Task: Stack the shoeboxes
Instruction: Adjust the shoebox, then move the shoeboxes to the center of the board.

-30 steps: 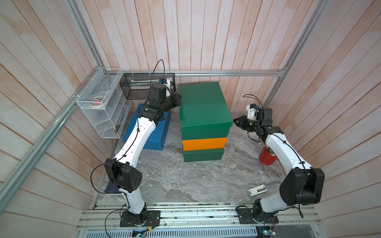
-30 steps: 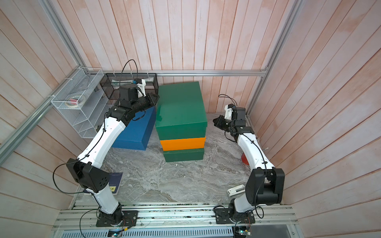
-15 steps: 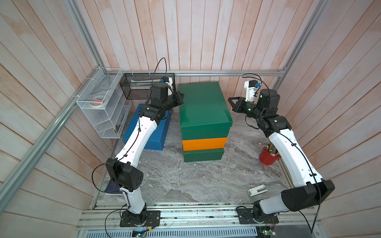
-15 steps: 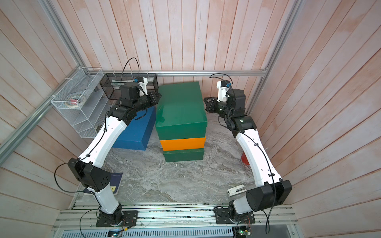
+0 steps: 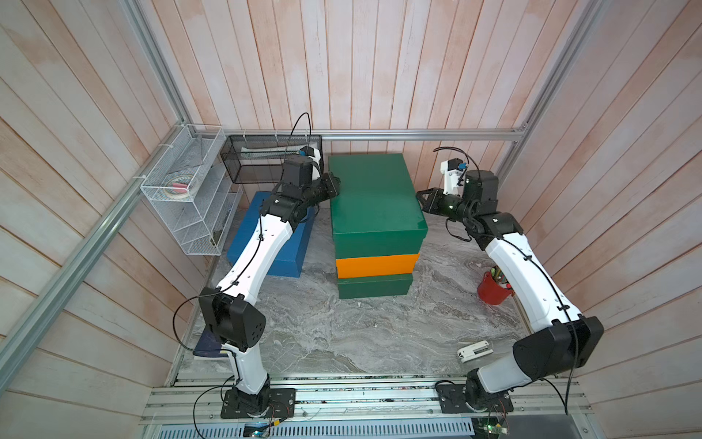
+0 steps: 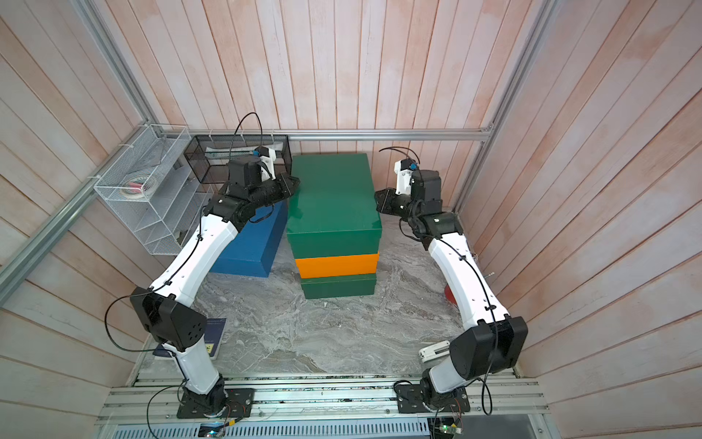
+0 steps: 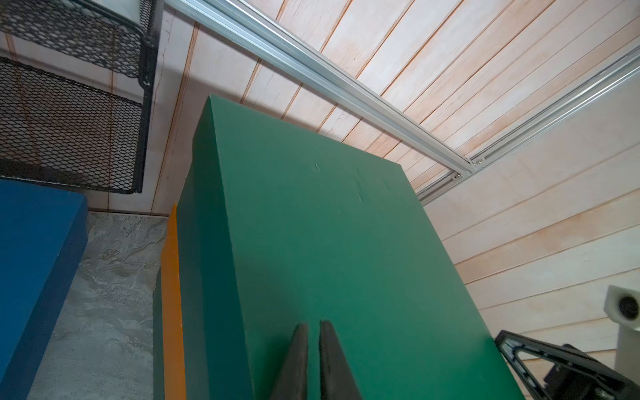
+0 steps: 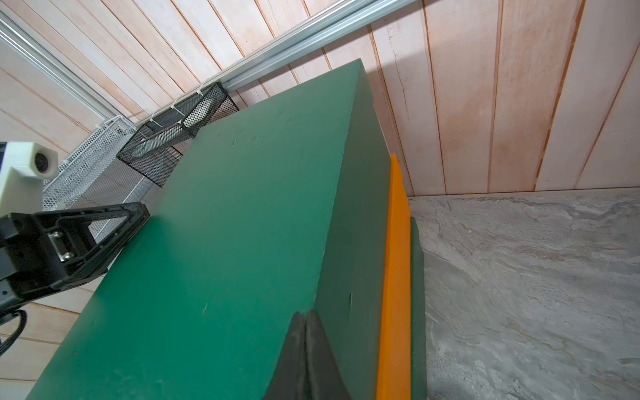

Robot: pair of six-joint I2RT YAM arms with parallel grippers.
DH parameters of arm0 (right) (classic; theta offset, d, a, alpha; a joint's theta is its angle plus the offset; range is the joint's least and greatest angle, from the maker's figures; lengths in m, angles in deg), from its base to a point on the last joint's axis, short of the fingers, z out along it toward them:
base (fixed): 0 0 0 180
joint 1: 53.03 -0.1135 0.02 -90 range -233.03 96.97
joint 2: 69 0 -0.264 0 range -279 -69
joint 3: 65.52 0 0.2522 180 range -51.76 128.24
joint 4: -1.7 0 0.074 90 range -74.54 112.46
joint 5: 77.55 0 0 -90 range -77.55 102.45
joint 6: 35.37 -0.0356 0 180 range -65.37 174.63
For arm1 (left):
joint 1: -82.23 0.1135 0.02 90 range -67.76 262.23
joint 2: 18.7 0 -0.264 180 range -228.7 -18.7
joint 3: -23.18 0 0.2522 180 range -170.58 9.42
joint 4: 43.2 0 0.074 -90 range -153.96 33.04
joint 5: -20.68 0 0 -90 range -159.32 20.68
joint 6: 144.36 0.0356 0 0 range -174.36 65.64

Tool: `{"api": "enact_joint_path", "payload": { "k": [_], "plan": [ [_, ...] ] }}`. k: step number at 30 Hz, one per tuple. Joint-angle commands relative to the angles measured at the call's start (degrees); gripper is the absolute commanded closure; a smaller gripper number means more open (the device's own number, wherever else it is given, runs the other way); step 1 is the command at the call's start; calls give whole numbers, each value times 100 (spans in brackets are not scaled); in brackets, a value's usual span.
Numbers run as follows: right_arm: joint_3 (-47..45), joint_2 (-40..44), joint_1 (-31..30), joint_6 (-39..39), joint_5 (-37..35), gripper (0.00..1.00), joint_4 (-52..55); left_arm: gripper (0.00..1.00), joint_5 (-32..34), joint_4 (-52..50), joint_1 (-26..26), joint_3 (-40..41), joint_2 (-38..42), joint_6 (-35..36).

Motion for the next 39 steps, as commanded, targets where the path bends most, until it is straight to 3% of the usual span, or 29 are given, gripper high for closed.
{"api": "enact_joint_path", "payload": {
  "k": [1,13,25,28,33,39],
  "plan": [
    [86,28,22,109,-103,93,277,88,-19,-99,-27,154,-130,51],
    [38,-145,43,-13,51,93,116,88,14,2,-26,360,-37,16],
    [785,114,223,34,-48,93,326,86,173,-971,-29,-1694,-53,296],
    [741,381,119,227,-190,92,353,86,419,-979,-29,-1415,389,376],
    [484,853,-386,629,-925,92,622,84,1187,-1095,84,-280,1360,479],
    [320,1271,-1743,1235,-2152,91,833,82,1496,-1124,415,1464,2545,348]
  ]
}}
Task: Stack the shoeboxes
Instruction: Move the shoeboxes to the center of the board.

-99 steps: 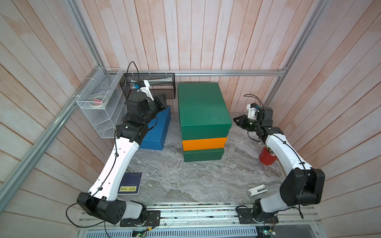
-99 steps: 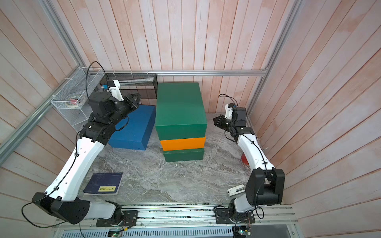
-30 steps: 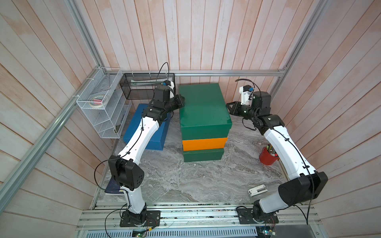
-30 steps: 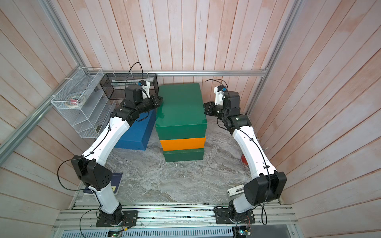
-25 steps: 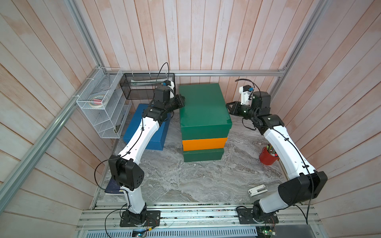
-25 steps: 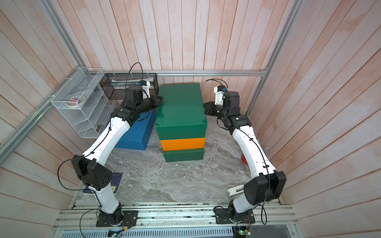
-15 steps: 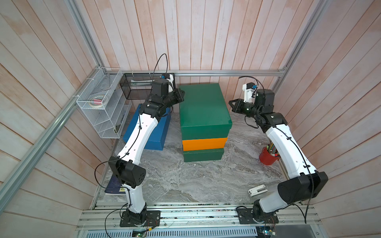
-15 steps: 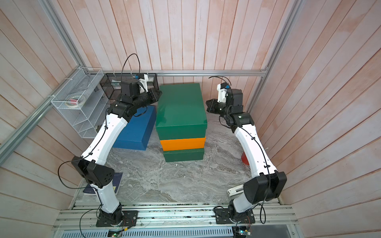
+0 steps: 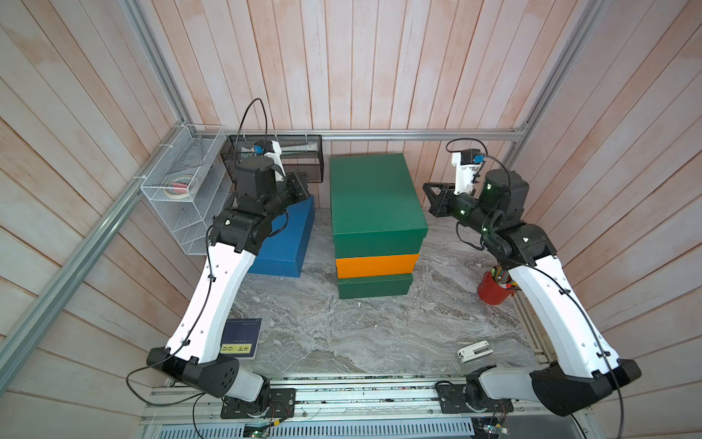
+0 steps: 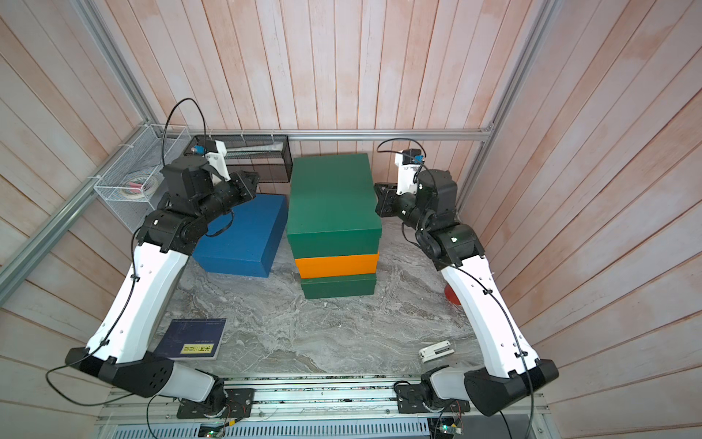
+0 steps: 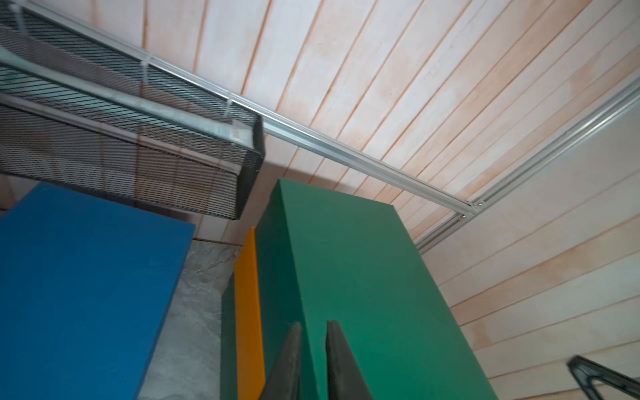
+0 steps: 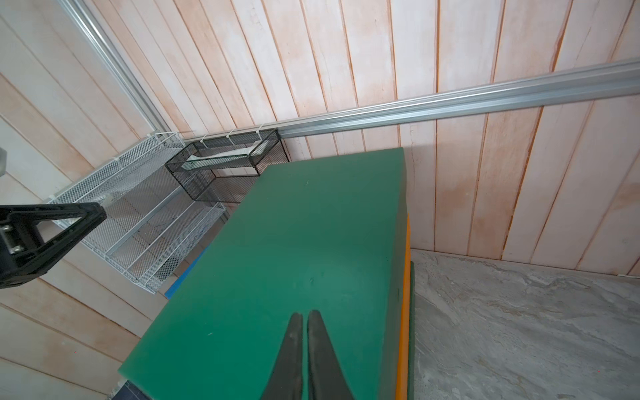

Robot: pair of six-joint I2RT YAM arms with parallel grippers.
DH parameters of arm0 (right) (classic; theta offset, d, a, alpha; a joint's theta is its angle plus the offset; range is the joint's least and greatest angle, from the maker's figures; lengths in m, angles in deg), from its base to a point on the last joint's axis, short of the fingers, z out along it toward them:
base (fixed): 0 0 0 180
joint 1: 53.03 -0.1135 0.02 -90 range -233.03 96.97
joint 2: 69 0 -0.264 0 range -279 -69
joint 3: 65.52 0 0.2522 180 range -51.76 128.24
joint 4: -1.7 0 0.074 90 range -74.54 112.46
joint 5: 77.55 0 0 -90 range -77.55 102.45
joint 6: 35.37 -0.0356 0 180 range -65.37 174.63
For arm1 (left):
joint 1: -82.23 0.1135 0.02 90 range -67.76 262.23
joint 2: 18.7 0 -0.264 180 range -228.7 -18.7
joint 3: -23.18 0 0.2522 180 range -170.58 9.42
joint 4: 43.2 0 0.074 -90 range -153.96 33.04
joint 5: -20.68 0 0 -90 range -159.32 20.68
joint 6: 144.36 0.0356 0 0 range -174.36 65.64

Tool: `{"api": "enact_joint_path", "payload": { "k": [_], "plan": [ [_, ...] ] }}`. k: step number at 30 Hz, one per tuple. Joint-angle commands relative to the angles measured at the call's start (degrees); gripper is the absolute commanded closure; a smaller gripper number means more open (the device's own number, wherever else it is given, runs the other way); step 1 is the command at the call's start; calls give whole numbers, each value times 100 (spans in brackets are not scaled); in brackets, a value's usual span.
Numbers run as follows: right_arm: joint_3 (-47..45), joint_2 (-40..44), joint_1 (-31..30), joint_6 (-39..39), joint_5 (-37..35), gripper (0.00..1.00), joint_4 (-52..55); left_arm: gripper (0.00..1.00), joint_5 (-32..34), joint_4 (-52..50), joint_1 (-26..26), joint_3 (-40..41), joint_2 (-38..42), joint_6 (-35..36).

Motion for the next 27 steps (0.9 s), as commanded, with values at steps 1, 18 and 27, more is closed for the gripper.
{"api": "enact_joint_path", "payload": {
  "k": [1,18,27],
  "plan": [
    [45,13,-880,611,-1178,91,373,82,493,-196,162,799,475,8],
    [400,-1516,-4068,988,-2262,87,149,81,567,-511,1247,2638,1462,-410],
    [313,-2586,-4666,1246,-2380,92,140,81,19,-446,2317,3104,1366,-754]
  ]
}}
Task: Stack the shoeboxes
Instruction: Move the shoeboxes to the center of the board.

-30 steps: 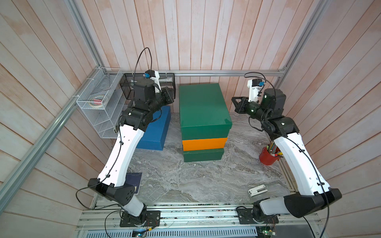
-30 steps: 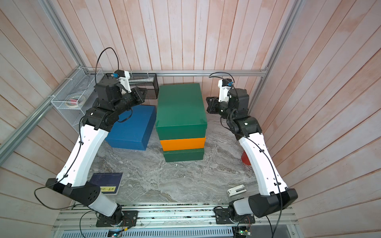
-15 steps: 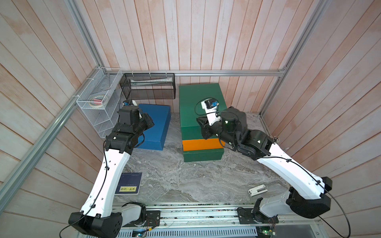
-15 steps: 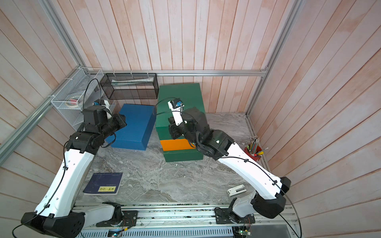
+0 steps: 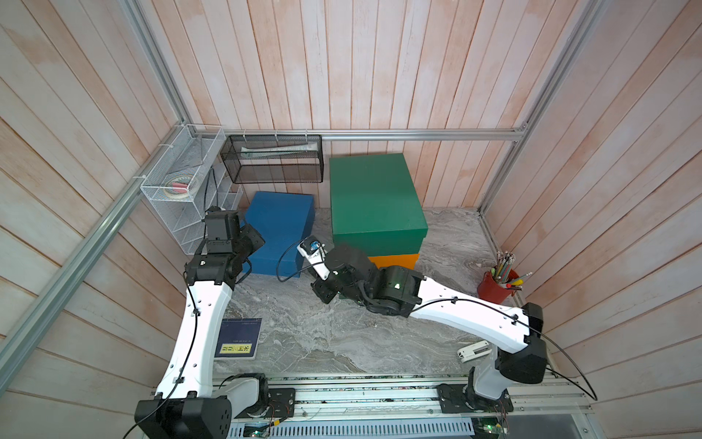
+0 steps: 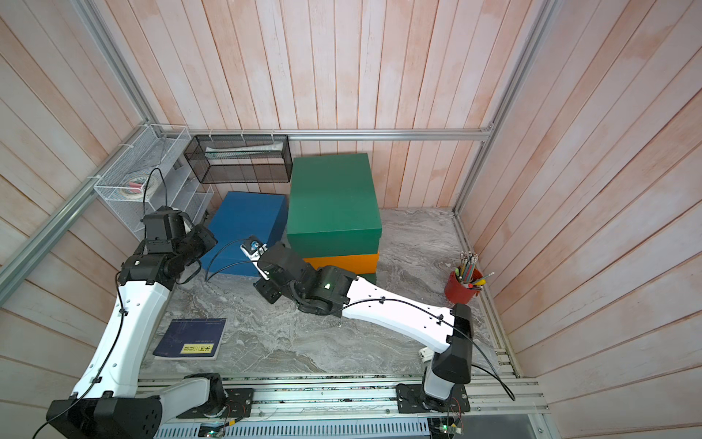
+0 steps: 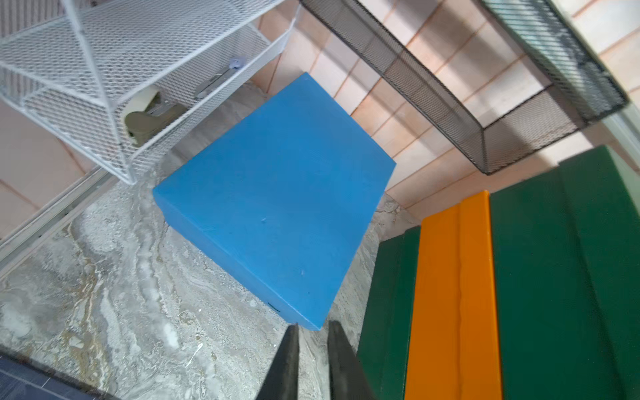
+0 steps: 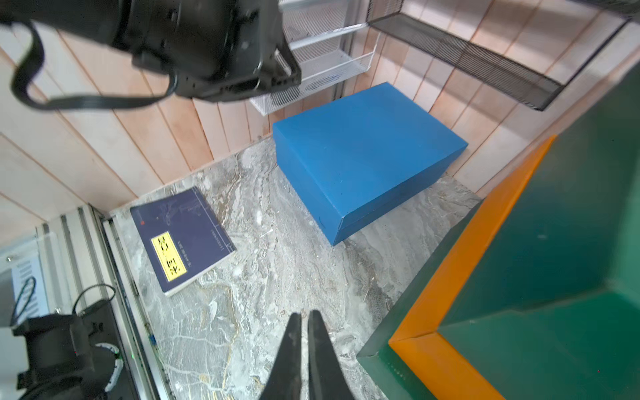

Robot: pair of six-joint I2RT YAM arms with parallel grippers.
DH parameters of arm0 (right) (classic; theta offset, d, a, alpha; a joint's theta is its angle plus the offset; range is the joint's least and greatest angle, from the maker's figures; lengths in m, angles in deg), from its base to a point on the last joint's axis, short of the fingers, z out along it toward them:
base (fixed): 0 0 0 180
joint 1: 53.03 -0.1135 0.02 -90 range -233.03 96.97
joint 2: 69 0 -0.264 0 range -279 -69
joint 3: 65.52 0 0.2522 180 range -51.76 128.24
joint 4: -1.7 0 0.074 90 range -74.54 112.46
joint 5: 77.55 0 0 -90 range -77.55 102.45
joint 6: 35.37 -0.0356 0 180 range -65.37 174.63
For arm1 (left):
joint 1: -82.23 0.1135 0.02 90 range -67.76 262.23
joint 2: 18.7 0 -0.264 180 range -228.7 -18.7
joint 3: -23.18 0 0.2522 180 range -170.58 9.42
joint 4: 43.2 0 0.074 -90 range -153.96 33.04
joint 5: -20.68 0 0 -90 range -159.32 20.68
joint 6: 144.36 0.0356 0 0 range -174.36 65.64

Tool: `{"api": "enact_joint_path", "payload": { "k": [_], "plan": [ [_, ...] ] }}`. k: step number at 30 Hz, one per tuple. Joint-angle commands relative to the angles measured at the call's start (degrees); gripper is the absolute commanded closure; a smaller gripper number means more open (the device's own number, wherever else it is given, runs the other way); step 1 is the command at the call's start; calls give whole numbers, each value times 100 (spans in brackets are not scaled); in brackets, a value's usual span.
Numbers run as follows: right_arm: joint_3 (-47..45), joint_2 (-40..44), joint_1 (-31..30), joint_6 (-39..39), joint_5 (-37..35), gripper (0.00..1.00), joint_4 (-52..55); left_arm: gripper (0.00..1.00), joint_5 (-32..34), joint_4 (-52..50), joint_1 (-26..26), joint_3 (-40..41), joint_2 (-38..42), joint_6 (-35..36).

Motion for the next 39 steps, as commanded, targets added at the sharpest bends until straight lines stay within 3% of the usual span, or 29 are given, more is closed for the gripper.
{"api": "enact_joint_path", "payload": {
  "k": [1,10,23,39],
  "plan": [
    [-94,-438,-66,143,-13,93,-60,81,-384,80,316,187,-53,-221],
    [-395,-1335,15,121,-63,95,-303,77,-504,475,573,473,-233,-347],
    [-293,-2236,830,-32,287,98,-163,74,-730,601,682,650,-272,-224],
    [-688,-2394,1613,-112,191,99,-259,73,-896,702,748,721,-432,-259]
  ]
}}
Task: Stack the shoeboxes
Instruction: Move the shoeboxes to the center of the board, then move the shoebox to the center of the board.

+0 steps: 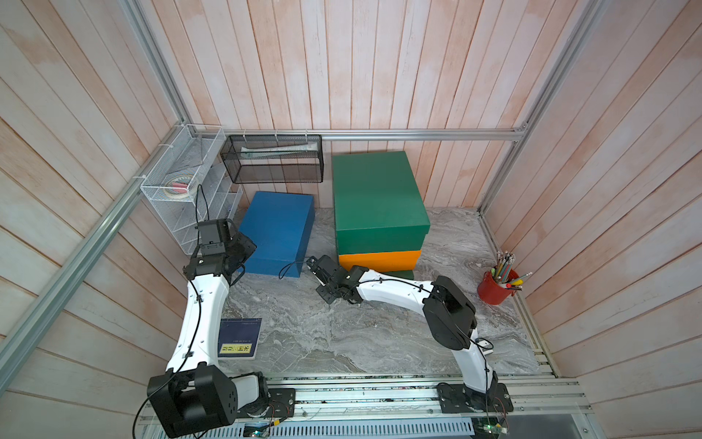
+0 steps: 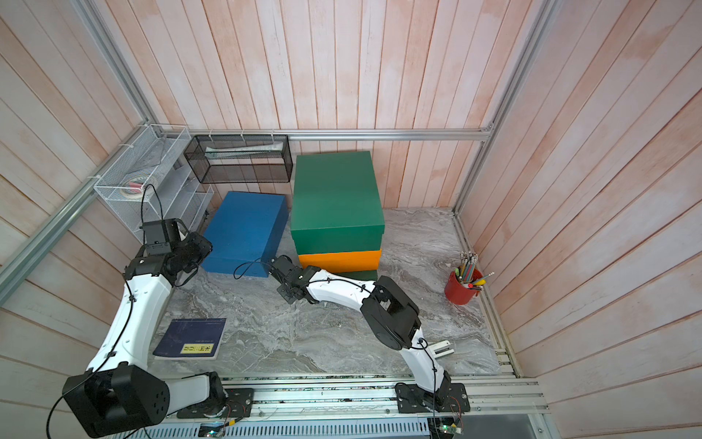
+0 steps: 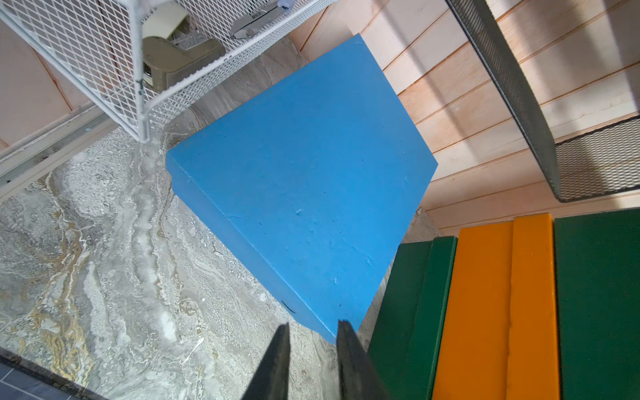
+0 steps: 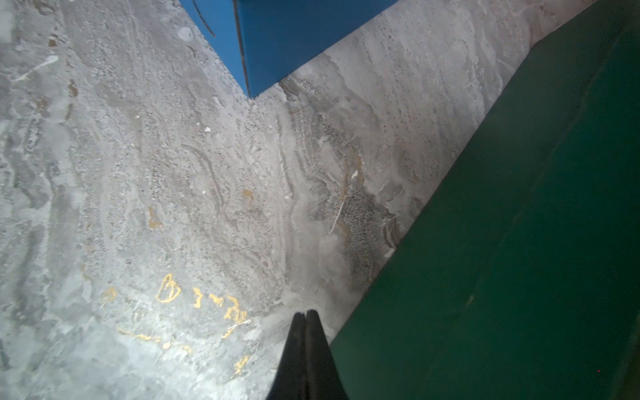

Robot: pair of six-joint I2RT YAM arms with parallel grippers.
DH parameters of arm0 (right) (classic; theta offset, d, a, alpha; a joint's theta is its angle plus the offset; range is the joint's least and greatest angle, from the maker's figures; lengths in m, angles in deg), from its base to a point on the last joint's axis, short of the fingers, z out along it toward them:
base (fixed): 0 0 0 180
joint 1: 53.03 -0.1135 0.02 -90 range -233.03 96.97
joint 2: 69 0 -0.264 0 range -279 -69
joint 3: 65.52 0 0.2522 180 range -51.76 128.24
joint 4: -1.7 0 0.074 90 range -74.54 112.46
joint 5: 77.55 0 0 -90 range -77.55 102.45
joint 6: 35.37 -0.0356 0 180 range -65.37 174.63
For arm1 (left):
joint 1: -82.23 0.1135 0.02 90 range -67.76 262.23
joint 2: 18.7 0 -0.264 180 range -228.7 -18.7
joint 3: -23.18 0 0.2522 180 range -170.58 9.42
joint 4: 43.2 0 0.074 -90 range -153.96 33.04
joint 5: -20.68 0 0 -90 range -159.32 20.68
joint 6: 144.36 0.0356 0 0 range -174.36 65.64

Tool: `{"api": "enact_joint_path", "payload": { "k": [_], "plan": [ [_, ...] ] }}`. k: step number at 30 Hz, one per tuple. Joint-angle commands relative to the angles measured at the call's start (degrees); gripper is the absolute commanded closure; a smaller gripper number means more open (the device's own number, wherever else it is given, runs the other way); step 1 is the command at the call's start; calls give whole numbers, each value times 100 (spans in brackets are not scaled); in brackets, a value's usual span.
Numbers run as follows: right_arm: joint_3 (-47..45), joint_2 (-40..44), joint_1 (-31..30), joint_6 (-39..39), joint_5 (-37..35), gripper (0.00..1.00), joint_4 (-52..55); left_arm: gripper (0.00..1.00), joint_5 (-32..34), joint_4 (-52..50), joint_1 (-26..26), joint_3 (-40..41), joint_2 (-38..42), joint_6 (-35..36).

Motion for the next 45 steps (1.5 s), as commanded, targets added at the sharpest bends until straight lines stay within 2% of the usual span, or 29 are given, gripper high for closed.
{"api": "enact_joint_path", "payload": {
  "k": [1,10,18,20,24,26,28,30,31,32,33,35,38,45],
  "plan": [
    [-182,-19,313,-90,-67,99,42,73,-58,116,24,46,-42,38],
    [-402,153,689,-126,1,100,-50,72,-75,186,47,44,-205,29],
    [-195,269,690,-354,529,99,-22,33,243,118,46,-412,-751,73],
    [-165,377,673,-441,950,92,-116,20,398,155,46,-463,-841,61],
    [-195,652,649,-809,1706,68,-475,14,694,191,46,-490,-1024,120],
    [-269,833,649,-1010,2039,60,-770,14,751,181,33,-478,-1139,169],
    [-292,967,621,-1137,2217,60,-992,17,764,182,18,-449,-1237,194],
    [-219,1031,565,-1162,2307,74,-1131,31,777,260,-5,-342,-1261,198],
    [-132,1025,527,-1134,2353,80,-1153,44,771,338,-13,-257,-1233,188],
    [13,991,487,-1067,2403,83,-1153,59,782,407,-10,-181,-1205,172],
    [152,932,456,-1021,2411,84,-1116,64,807,450,-15,-131,-1171,170],
    [575,738,388,-882,2432,84,-938,65,877,506,-15,-77,-1163,164],
    [1258,298,330,-692,2466,78,-609,59,901,481,-14,-125,-1296,170],
    [3088,-865,210,-380,2594,78,67,58,947,570,-13,-173,-1456,110]
  ]
}}
